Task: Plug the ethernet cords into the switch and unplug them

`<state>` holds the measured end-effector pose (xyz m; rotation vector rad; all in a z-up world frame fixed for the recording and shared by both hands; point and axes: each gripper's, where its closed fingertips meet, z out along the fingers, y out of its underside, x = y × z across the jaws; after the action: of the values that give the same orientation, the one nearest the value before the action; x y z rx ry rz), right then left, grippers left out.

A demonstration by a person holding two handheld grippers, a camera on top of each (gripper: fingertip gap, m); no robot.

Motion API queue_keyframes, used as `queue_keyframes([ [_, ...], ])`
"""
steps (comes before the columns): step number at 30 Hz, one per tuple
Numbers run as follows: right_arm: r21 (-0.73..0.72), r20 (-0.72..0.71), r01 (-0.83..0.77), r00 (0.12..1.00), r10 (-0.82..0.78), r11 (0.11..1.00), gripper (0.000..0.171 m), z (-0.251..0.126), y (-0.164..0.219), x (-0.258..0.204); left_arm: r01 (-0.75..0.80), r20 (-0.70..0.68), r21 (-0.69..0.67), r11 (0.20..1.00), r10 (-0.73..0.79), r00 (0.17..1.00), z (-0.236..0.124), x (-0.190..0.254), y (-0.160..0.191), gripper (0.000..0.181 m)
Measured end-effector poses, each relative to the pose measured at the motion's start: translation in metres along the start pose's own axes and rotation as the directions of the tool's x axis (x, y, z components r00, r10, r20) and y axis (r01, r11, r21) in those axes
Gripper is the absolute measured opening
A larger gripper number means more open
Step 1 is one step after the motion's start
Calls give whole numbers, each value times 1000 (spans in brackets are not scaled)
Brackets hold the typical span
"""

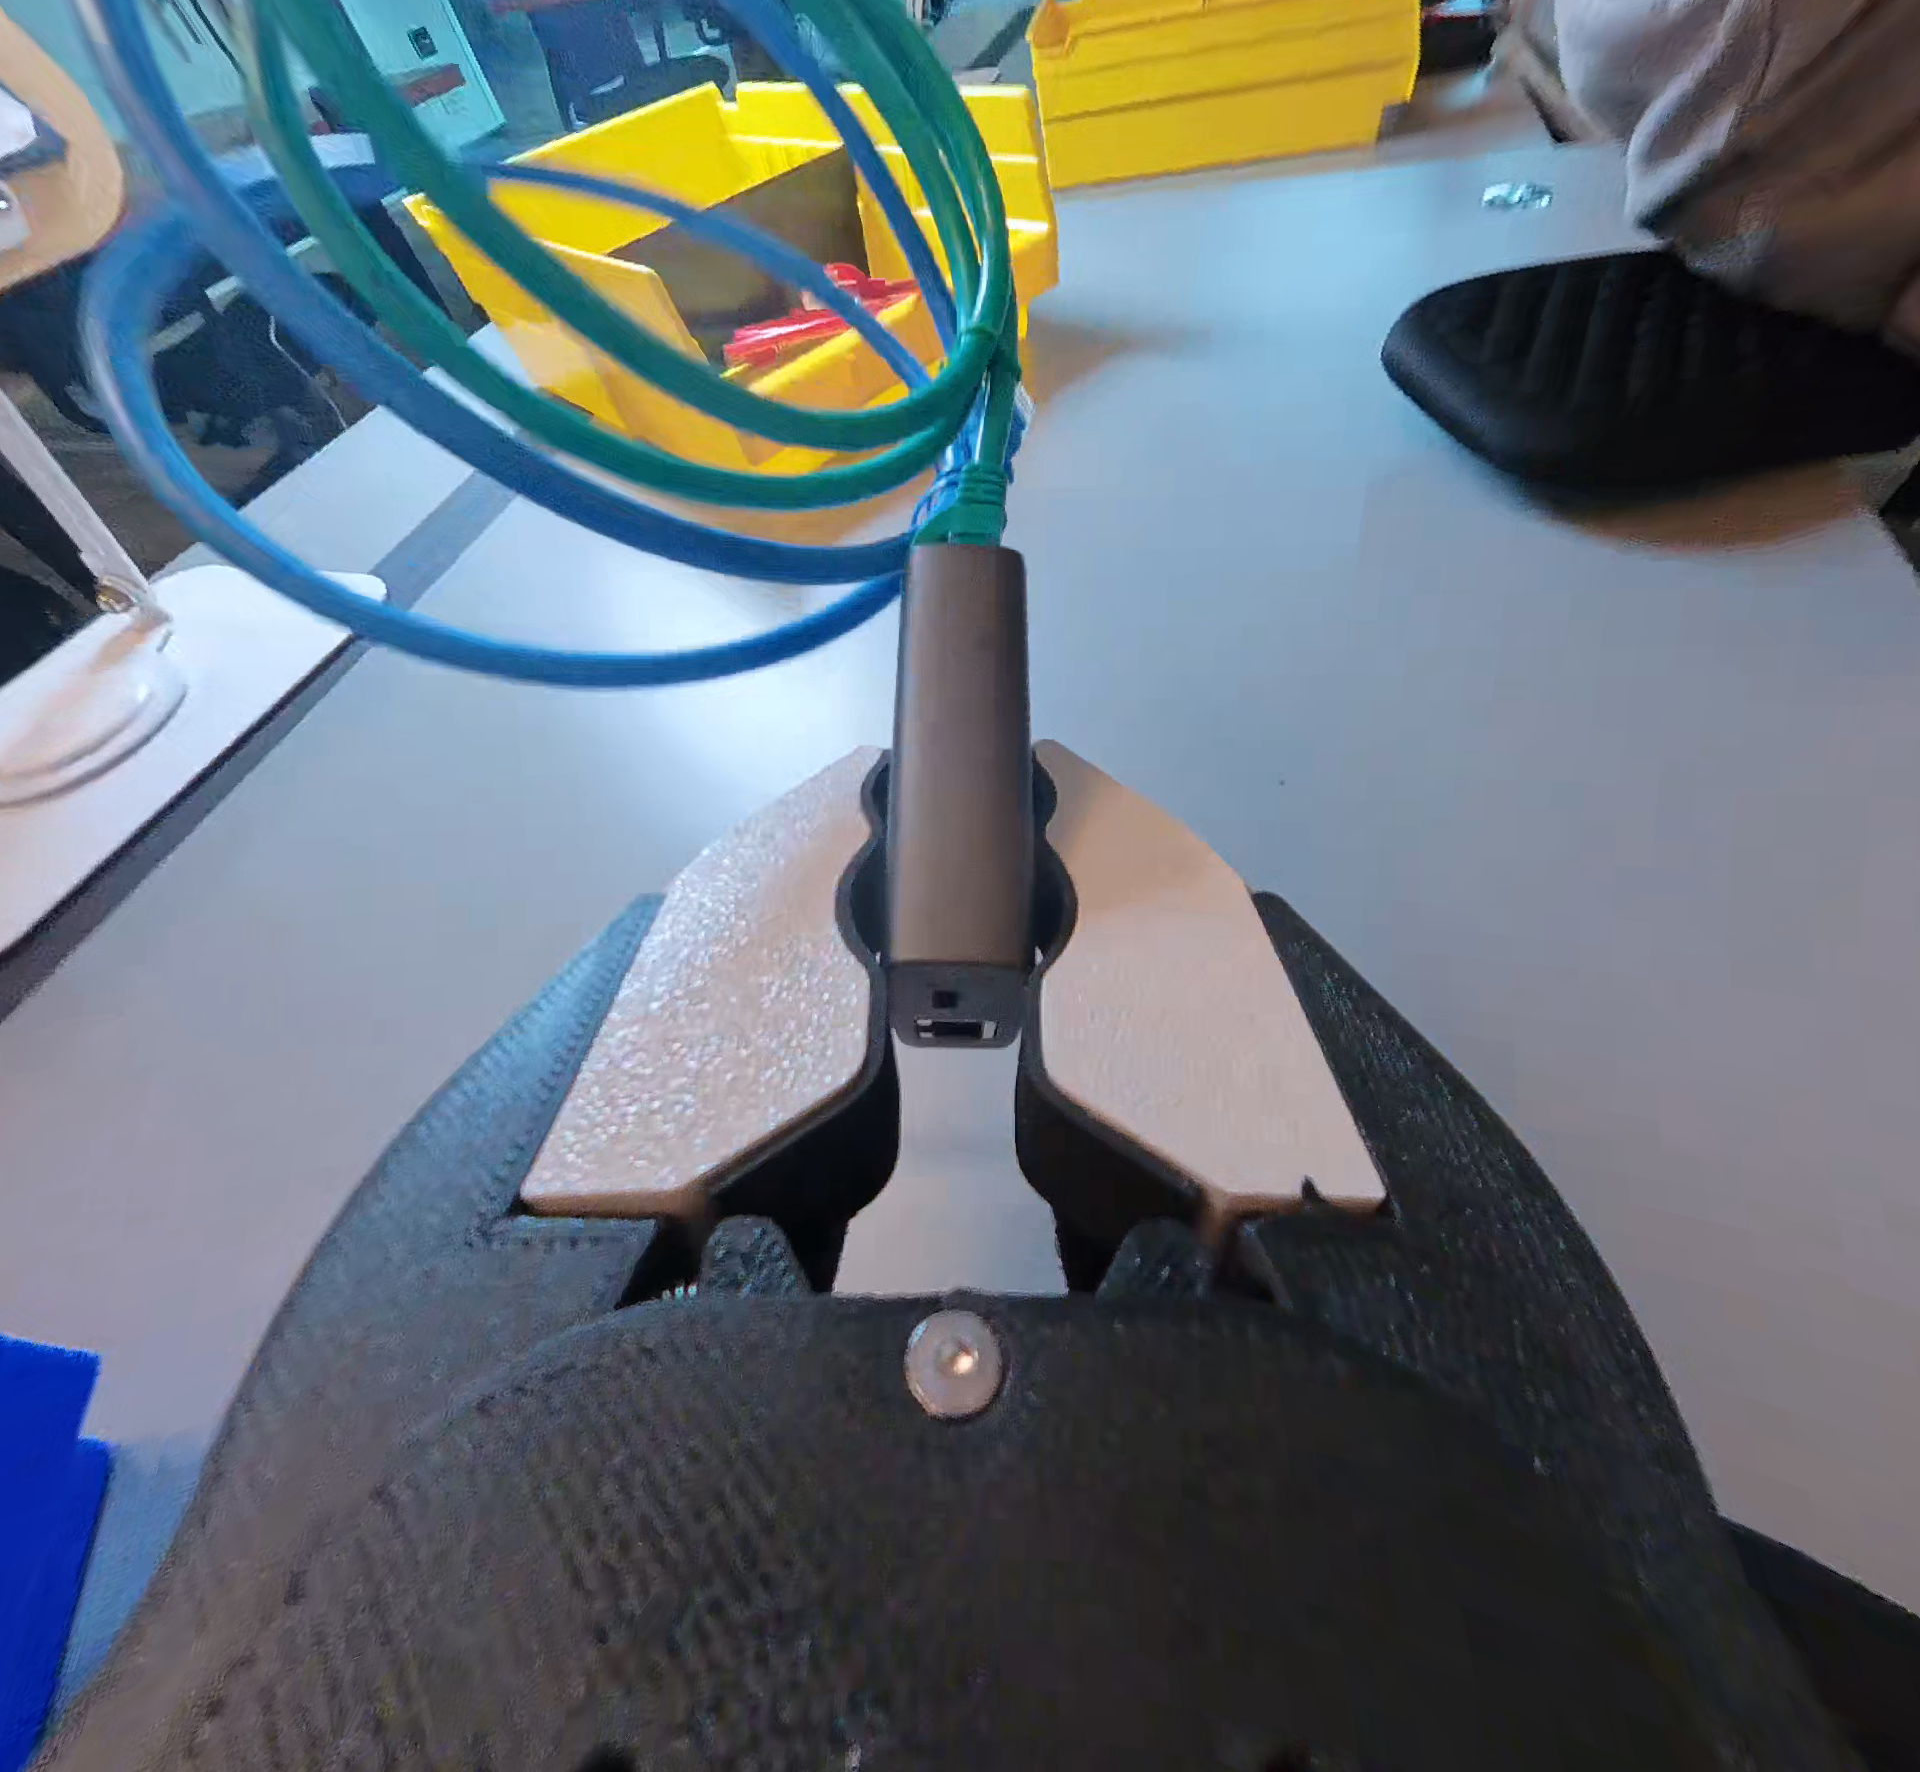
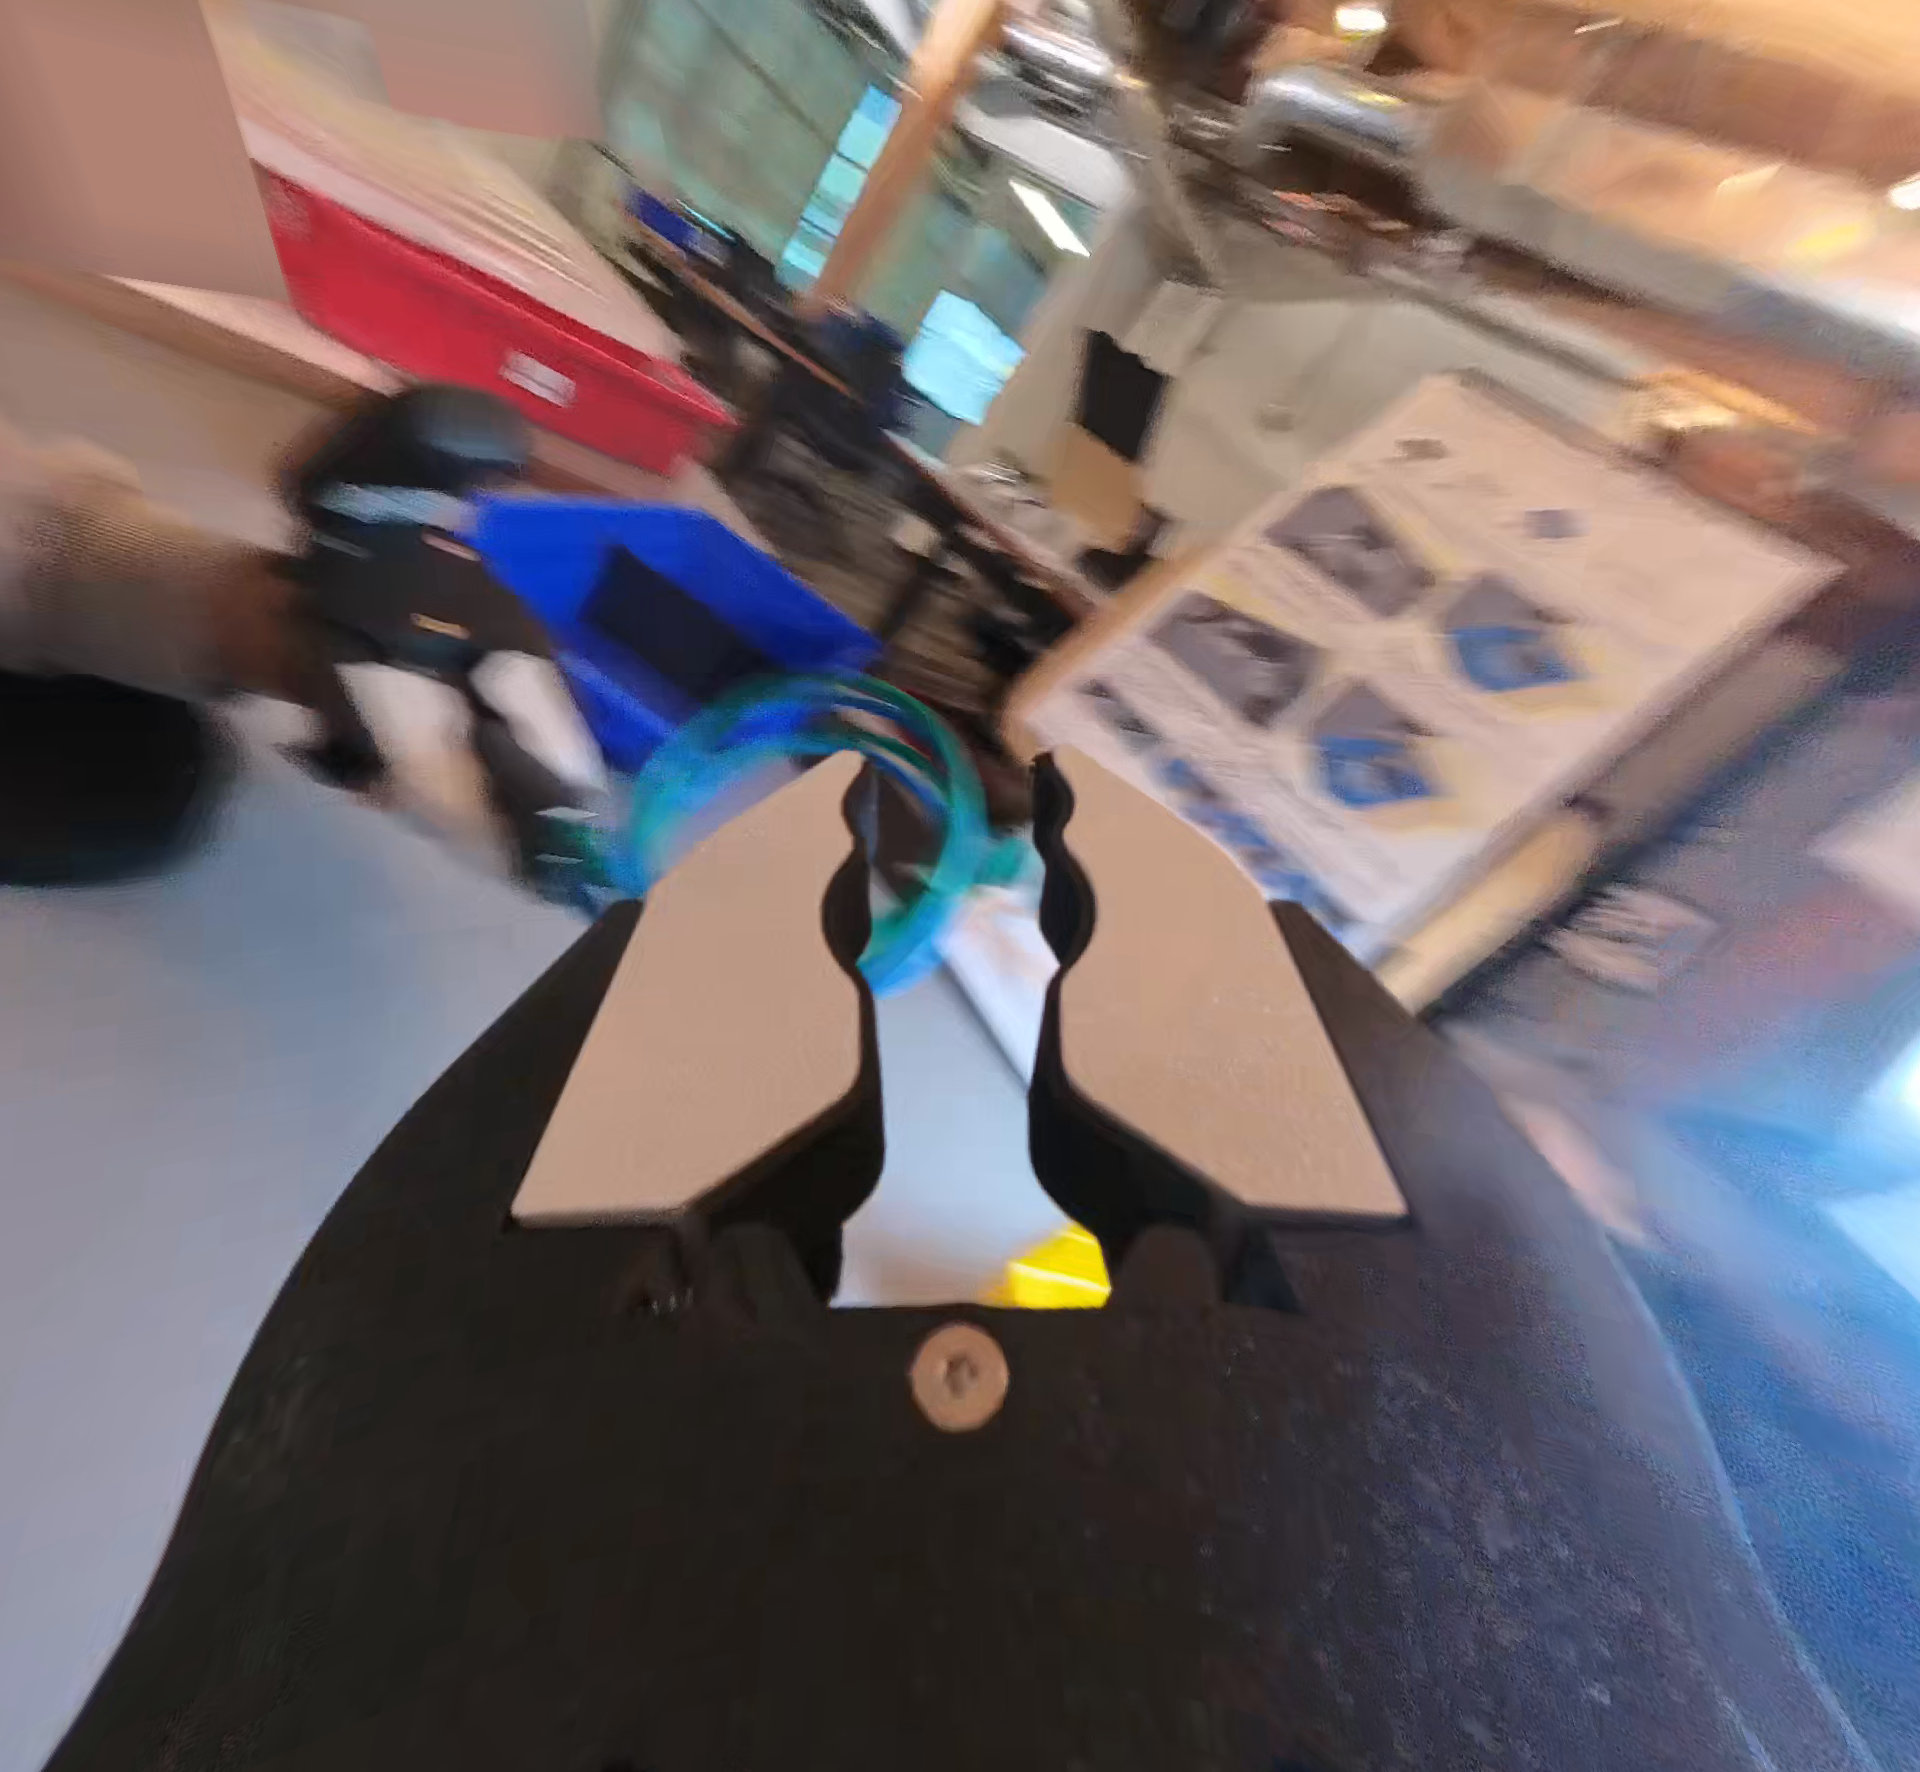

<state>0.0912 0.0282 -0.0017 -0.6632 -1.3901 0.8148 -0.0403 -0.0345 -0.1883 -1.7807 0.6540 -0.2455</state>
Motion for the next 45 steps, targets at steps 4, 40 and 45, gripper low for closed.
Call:
queue_keyframes([
  [4, -81, 373, -70, 923, 95, 994, 23, 21, 29, -80, 85, -42, 5, 996, -84, 996, 2, 3, 0, 22],
  [40, -416, 524, 351, 846, -94, 839, 11, 68, 144, -174, -526, -27, -197, 827, 532, 847, 18, 41, 20, 22],
  [45, -372, 557, 321, 827, -67, 871, 13, 62, 138, -179, -510, -80, -140, 849, 503, 860, 17, 49, 20, 22],
])
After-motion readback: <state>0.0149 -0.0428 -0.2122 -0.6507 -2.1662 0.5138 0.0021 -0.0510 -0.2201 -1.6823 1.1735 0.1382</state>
